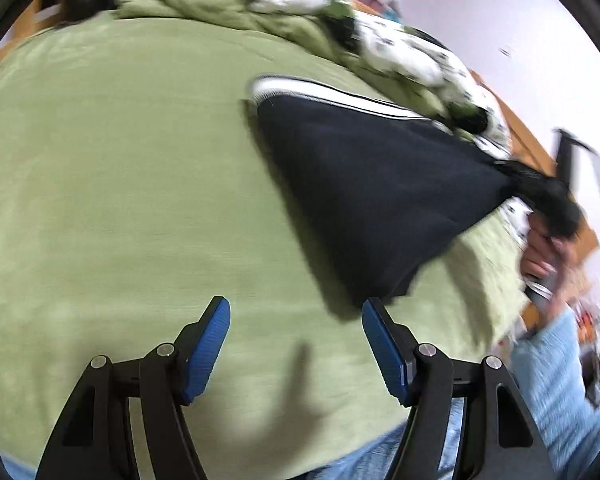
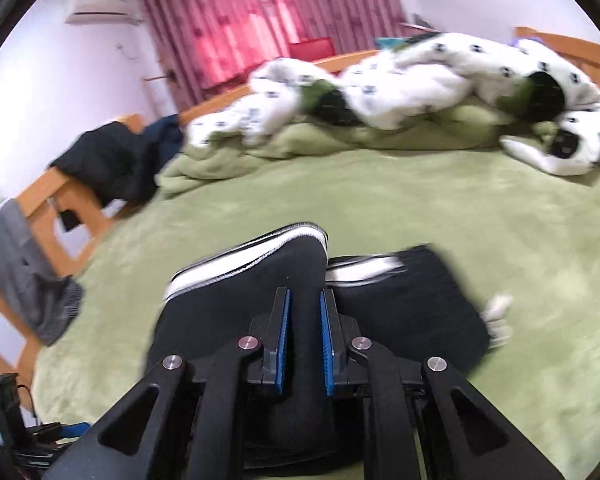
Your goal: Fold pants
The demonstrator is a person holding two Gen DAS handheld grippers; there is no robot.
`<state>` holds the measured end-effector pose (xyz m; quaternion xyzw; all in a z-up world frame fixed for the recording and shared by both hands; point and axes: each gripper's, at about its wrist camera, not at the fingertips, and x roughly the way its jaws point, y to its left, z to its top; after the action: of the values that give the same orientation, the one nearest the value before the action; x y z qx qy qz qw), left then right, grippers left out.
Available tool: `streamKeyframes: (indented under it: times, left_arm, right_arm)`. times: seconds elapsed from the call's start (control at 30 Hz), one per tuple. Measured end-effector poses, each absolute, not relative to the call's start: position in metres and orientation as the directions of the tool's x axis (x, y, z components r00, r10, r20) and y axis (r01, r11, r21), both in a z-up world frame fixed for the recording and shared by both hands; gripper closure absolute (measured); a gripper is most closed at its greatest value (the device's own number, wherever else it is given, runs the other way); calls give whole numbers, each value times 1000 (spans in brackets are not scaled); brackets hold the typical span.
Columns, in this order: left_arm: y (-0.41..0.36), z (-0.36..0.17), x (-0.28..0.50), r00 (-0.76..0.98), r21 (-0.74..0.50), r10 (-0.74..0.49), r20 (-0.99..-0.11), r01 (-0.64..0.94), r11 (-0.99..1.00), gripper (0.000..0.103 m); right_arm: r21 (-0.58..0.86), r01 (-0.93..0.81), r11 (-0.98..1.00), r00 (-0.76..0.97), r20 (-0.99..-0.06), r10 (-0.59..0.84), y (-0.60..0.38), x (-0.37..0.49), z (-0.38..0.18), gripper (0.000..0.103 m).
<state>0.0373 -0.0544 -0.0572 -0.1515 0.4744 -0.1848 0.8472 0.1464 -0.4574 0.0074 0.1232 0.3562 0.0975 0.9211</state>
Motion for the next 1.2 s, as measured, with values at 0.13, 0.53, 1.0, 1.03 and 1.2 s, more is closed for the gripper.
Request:
streamKeyframes:
  times: [0.13,0.53,1.0,1.03,1.2]
  left_arm:
    - [-100,-53,39,461,-379,-471,-752,282,881,37]
    - [-156,-84,79,465,-248,-323,-824,218,944,39]
    - [-108,-73,47,408,-436,-519,-751,284,854,53]
    - [-99,-69,45,428,-450,-522,-738,263,853,47]
    - [-80,-45,77,520,-440,-467,-715,184,879,40]
  right_arm:
    - [211,-11,978,689,-707,160,-503,159,-31,95]
    - [322,84,943,651,-734,193,-555,137,-77,91]
    - [383,-19,924,652,-696,302,-535,169,-58,50]
    - [366,-26,930,642,-707,297,-532,175,-60,50]
    - [275,-72,959,618,-742,259,-511,201,-65,40]
